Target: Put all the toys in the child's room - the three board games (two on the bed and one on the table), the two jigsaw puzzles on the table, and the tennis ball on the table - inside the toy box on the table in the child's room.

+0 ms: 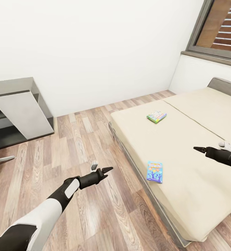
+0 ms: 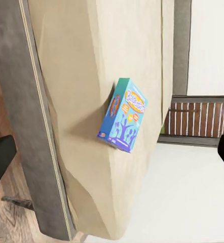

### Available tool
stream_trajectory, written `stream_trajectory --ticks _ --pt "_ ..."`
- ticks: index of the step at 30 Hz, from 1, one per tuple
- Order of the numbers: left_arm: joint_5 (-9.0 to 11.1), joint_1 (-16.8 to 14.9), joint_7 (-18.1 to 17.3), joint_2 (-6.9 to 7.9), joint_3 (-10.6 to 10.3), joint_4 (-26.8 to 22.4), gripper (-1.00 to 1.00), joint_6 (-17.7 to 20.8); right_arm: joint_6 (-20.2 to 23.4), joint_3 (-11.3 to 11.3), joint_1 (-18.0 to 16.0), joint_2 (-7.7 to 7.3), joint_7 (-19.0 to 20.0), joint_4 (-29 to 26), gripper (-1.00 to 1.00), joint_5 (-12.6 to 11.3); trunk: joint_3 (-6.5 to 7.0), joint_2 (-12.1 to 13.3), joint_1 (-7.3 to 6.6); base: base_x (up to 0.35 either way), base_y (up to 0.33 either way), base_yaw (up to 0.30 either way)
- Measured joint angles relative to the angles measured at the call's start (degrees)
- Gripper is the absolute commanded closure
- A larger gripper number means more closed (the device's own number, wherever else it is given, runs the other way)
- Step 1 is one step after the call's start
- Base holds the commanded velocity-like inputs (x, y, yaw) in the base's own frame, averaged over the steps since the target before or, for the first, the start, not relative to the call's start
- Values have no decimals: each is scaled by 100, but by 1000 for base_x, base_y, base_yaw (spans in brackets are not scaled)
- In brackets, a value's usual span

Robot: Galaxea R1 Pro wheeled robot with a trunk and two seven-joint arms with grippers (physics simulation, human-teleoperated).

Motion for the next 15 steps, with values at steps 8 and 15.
stream_trajectory --ticks 8,15 --pt "10 -13 -152 -27 10 57 -100 -10 0 -3 21 8 1 -63 -100 -4 -144 -321 176 0 0 0" --pt "18 -17 -200 -40 25 78 -100 14 0 -3 27 12 2 -87 -100 -5 -269 -602 330 0 0 0"
